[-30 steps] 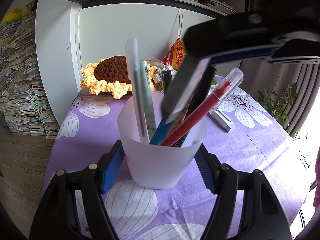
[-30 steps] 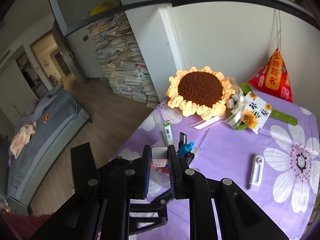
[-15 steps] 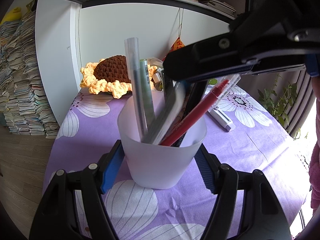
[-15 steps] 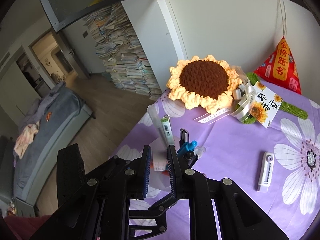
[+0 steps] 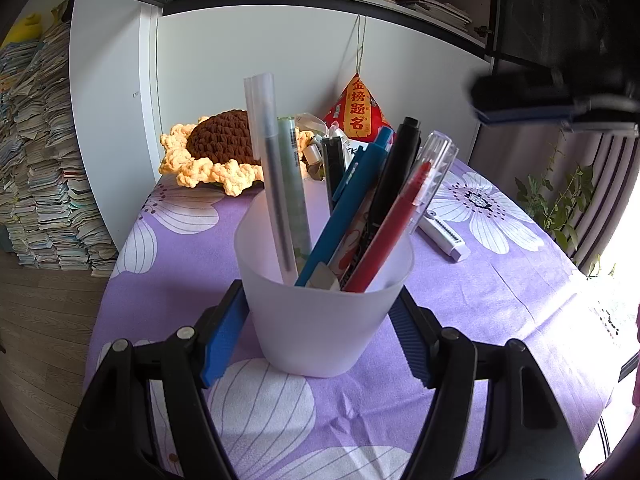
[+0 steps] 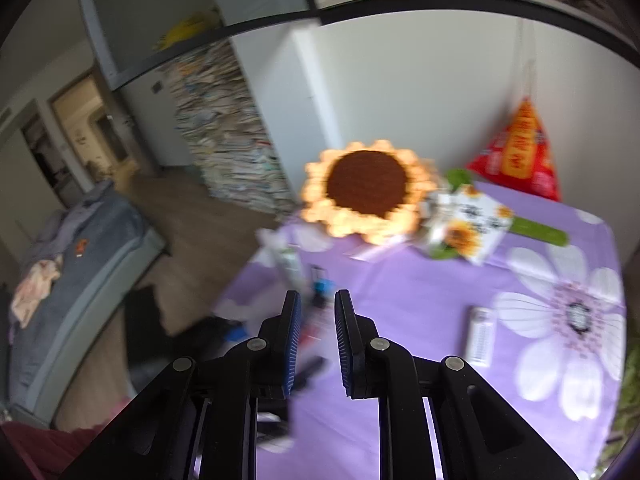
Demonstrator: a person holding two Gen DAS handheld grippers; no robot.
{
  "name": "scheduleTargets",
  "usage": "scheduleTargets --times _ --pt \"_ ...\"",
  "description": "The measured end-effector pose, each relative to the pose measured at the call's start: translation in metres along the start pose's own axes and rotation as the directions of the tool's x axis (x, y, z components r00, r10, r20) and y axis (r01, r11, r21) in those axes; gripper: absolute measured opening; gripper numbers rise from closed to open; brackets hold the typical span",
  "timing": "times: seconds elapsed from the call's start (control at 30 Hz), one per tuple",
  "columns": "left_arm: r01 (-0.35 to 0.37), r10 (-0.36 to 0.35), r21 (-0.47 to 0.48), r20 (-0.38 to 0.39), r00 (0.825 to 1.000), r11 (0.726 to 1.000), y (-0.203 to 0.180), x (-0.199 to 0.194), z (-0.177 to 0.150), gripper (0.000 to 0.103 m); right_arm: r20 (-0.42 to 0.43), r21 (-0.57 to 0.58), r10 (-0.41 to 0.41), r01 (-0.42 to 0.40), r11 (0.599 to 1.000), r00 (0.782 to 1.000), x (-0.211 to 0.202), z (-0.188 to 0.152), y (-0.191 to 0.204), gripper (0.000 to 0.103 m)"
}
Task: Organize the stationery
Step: 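Move the right gripper to the white correction-tape dispenser and grasp it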
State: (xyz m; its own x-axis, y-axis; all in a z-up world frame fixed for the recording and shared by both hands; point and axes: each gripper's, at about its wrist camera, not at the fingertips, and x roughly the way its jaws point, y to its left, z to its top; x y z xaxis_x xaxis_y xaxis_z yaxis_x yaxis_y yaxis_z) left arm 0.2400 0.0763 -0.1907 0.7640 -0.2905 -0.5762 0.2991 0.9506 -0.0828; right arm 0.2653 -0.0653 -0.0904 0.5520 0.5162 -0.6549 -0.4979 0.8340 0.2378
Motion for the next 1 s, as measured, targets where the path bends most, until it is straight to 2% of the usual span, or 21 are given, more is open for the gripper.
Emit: scheduleTargets --times 0.07,0.2,0.3,0.4,0.6,0.83,0.87,0.9,1.0 --pt "0.0 0.0 0.0 0.0 1.0 1.0 0.0 0.0 0.0 0.07 -0.011 0.027 -0.066 0.066 0.997 0.998 -0.005 -0.006 -0.021 0.018" --pt "-0.001 0.001 0.001 0.001 1.0 1.0 0.0 0.0 0.0 0.07 -0.111 0.103 -0.178 0.189 0.977 0.978 0.009 -0.026 -0.067 0.033" --pt "-0.001 0.001 0.001 0.001 1.0 1.0 0.0 0.0 0.0 0.07 -0.193 0.151 -0.234 0.265 0.952 0.953 0.025 -0.043 -0.094 0.033" --pt "0.0 0.0 0.001 0.001 1.0 1.0 0.0 0.0 0.0 0.07 -0.23 0.166 -0.277 0.318 0.933 0.933 0.042 -0.05 -0.11 0.033" --pt "0.001 -0.001 -0.001 -0.004 1.0 1.0 0.0 0.0 0.0 0.07 -0.254 0.165 -0.268 0.315 0.935 0.929 0.065 -0.049 -0.114 0.034" --pt "0.0 0.0 0.0 -0.003 1.0 1.0 0.001 0.0 0.0 0.07 -0.26 0.099 -0.341 0.376 0.921 0.903 0.092 -0.047 -0.11 0.034" --pt "0.0 0.0 -0.001 -0.003 1.0 1.0 0.001 0.0 0.0 0.07 -0.266 0.097 -0.359 0.395 0.913 0.895 0.096 -0.047 -0.111 0.031" --pt "0.0 0.0 -0.001 -0.004 1.0 1.0 0.001 0.0 0.0 0.07 -0.267 0.11 -0.354 0.394 0.913 0.896 0.097 -0.046 -0.113 0.026" --pt "0.001 -0.001 -0.004 -0.008 1.0 1.0 0.001 0.001 0.0 0.07 -0.263 0.122 -0.352 0.393 0.911 0.898 0.094 -0.046 -0.115 0.026"
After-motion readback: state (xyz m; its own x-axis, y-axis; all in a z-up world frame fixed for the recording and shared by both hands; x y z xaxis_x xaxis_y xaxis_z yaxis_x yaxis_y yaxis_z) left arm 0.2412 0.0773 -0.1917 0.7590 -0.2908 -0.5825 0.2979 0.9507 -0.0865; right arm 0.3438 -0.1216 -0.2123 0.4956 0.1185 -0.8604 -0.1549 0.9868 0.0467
